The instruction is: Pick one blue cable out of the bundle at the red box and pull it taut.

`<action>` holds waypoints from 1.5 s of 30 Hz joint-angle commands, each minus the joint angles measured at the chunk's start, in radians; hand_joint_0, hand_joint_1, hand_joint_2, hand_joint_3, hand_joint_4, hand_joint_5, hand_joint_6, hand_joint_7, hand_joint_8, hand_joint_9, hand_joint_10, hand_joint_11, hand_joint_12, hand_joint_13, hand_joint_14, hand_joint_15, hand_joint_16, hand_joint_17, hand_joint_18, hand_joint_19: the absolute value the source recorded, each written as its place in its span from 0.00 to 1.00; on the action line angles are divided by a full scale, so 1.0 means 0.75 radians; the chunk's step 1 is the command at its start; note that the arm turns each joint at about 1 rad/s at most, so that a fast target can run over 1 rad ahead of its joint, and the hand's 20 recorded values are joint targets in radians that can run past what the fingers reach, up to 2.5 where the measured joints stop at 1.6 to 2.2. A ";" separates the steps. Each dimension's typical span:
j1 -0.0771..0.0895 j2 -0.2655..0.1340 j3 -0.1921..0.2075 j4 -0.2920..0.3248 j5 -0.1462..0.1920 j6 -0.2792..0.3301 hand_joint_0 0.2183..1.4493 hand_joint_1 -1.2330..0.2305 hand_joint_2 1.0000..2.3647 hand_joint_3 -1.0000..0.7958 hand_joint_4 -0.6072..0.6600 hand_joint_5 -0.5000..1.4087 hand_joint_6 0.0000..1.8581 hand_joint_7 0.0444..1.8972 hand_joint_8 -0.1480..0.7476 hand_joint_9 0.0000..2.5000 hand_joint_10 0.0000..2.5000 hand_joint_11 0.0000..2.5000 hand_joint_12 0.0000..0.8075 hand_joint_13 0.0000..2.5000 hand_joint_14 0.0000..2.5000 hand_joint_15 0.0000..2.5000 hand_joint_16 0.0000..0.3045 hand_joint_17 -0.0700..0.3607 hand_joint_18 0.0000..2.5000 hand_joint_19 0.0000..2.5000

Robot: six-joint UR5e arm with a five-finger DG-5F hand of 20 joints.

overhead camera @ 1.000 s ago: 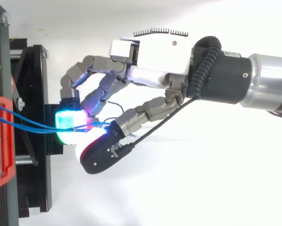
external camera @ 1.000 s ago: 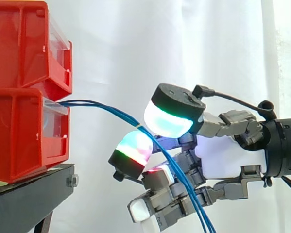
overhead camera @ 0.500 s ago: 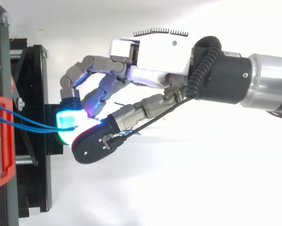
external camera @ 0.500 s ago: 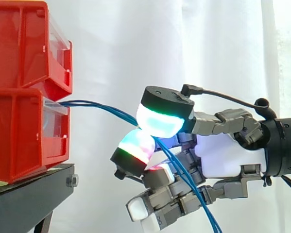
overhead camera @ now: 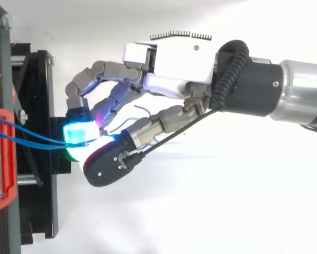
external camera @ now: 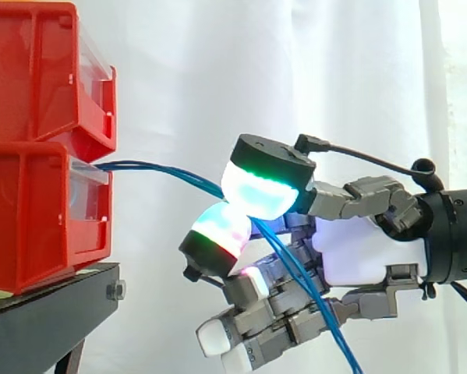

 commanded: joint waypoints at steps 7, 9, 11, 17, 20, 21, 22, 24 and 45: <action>0.001 0.001 0.001 0.000 0.000 0.000 0.26 0.17 0.00 0.28 0.48 0.17 0.51 0.50 0.47 0.37 0.00 0.45 0.47 0.27 0.01 0.19 0.17 0.43 0.24 0.10; 0.001 0.001 0.001 0.000 0.000 0.000 0.21 0.20 0.00 0.28 0.49 0.17 0.51 0.49 0.49 0.38 0.00 0.45 0.49 0.27 0.01 0.19 0.18 0.45 0.24 0.11; -0.001 0.001 0.001 0.000 0.000 0.000 0.20 0.23 0.00 0.28 0.49 0.18 0.51 0.49 0.50 0.39 0.00 0.45 0.50 0.27 0.01 0.19 0.18 0.46 0.24 0.11; 0.001 0.001 0.001 0.000 0.000 0.000 0.21 0.34 0.00 0.28 0.49 0.18 0.51 0.50 0.48 0.40 0.00 0.46 0.50 0.28 0.01 0.19 0.18 0.45 0.23 0.13; 0.001 0.001 0.001 0.000 0.000 0.000 0.27 0.42 0.00 0.28 0.46 0.18 0.50 0.54 0.40 0.42 0.01 0.46 0.46 0.28 0.01 0.20 0.17 0.43 0.22 0.14; 0.001 -0.001 0.001 0.000 -0.002 0.000 0.29 0.43 0.00 0.28 0.45 0.18 0.50 0.55 0.37 0.42 0.01 0.46 0.46 0.28 0.01 0.20 0.16 0.42 0.22 0.15; -0.001 0.001 0.001 0.000 -0.004 0.000 0.30 0.43 0.00 0.28 0.44 0.18 0.50 0.56 0.36 0.43 0.01 0.46 0.46 0.28 0.01 0.20 0.16 0.42 0.22 0.15; -0.001 0.001 0.001 0.000 -0.006 0.002 0.30 0.37 0.01 0.40 0.44 0.18 0.50 0.59 0.35 0.43 0.01 0.48 0.46 0.29 0.01 0.20 0.16 0.42 0.22 0.15; 0.001 0.001 0.013 0.000 0.002 -0.002 0.47 0.29 0.01 0.36 0.30 0.16 0.52 0.70 0.34 0.38 0.00 0.45 0.43 0.27 0.01 0.18 0.15 0.41 0.23 0.13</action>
